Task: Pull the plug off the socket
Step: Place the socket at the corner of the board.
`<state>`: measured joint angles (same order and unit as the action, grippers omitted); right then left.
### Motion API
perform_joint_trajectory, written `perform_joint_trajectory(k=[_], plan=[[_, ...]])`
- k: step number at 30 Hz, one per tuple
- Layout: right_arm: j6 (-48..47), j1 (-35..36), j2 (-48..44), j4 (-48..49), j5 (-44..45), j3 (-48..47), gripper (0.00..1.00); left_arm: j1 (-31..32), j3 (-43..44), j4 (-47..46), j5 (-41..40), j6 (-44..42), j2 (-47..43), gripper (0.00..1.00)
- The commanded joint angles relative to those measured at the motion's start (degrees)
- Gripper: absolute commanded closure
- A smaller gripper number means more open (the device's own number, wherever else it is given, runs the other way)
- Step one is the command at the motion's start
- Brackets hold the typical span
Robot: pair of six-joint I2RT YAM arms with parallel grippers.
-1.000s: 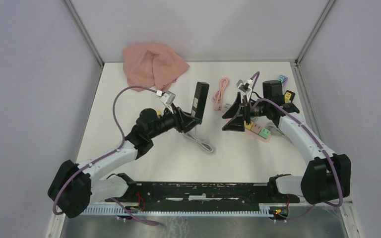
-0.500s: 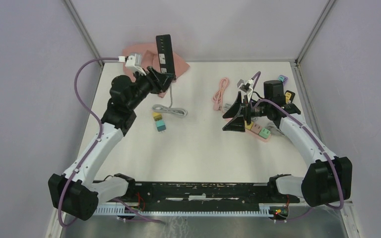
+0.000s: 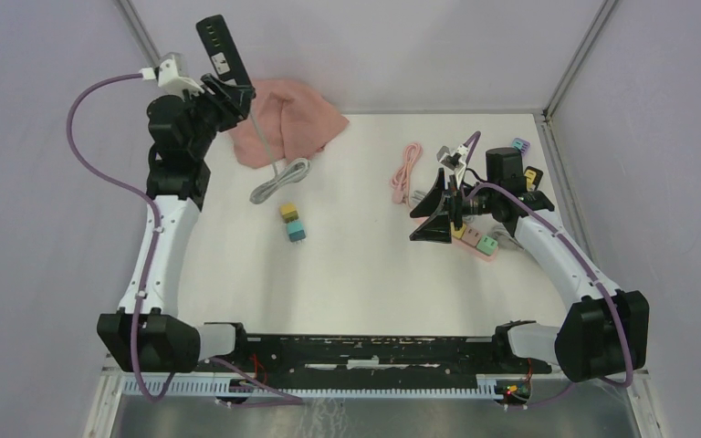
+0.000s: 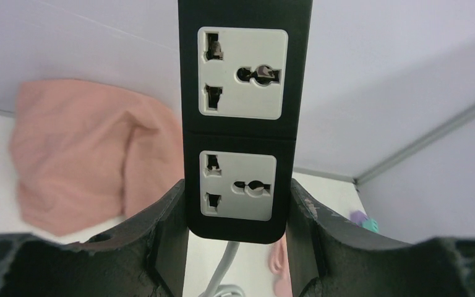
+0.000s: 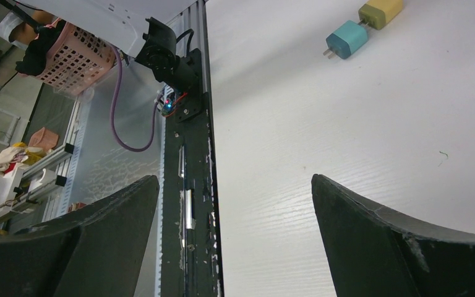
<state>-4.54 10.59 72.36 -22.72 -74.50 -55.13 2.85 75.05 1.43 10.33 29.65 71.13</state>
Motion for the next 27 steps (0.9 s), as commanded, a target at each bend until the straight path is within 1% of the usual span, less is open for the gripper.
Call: perform_joint_trajectory(k=[1,5,8,14,19,21,27], plan=[[0.14,-0.16,-1.67,2.76,-0.99,-0.78,0.0,-5.99,6.82,-0.79,-2.54,-3.11,2.41,0.97],[0.14,-0.16,-1.69,2.77,-0.99,-0.76,0.0,-9.97,9.19,1.18,-2.7,-4.36,5.28,0.97],[0.21,-0.2,-1.51,2.85,-0.98,-0.74,0.0,-12.25,9.13,1.58,-3.32,-5.33,6.67,0.97],[0.23,-0.19,-1.27,2.94,-0.91,-0.72,0.0,-16.15,5.21,0.26,-4.69,-6.22,10.6,0.97],[0.16,-0.15,-1.16,2.94,-0.81,-0.64,0.0,-16.82,0.52,-2.34,-7.31,-7.13,15.99,0.97],[0.14,-0.09,-1.12,2.94,-0.74,-0.62,0.0,-16.83,0.27,-1.14,-9.17,-7.48,18.96,0.97],[0.14,-0.19,-0.66,2.94,-0.67,-0.59,0.0,-16.8,-0.05,1.4,-10.65,-7.62,26.38,0.97]])
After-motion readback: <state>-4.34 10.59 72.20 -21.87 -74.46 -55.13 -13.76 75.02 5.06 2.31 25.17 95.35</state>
